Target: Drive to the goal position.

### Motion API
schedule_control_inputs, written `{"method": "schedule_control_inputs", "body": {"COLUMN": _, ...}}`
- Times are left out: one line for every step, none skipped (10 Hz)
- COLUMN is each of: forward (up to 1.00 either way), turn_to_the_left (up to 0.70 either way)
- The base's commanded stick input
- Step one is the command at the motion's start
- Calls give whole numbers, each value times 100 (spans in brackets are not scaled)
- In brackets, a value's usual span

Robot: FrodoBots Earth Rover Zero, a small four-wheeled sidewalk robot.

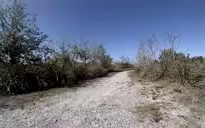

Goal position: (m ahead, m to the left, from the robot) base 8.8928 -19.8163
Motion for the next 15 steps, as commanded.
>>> {"method": "schedule_control_inputs", "body": {"forward": 70, "turn_to_the_left": 0}}
{"method": "schedule_control_inputs", "body": {"forward": 70, "turn_to_the_left": 0}}
{"method": "schedule_control_inputs", "body": {"forward": 70, "turn_to_the_left": 0}}
{"method": "schedule_control_inputs", "body": {"forward": 70, "turn_to_the_left": 0}}
{"method": "schedule_control_inputs", "body": {"forward": 70, "turn_to_the_left": 0}}
{"method": "schedule_control_inputs", "body": {"forward": 70, "turn_to_the_left": 0}}
{"method": "schedule_control_inputs", "body": {"forward": 70, "turn_to_the_left": 0}}
{"method": "schedule_control_inputs", "body": {"forward": 70, "turn_to_the_left": 0}}
{"method": "schedule_control_inputs", "body": {"forward": 70, "turn_to_the_left": 0}}
{"method": "schedule_control_inputs", "body": {"forward": 70, "turn_to_the_left": 0}}
{"method": "schedule_control_inputs", "body": {"forward": 70, "turn_to_the_left": -2}}
{"method": "schedule_control_inputs", "body": {"forward": 70, "turn_to_the_left": -5}}
{"method": "schedule_control_inputs", "body": {"forward": 70, "turn_to_the_left": -8}}
{"method": "schedule_control_inputs", "body": {"forward": 70, "turn_to_the_left": -15}}
{"method": "schedule_control_inputs", "body": {"forward": 70, "turn_to_the_left": -12}}
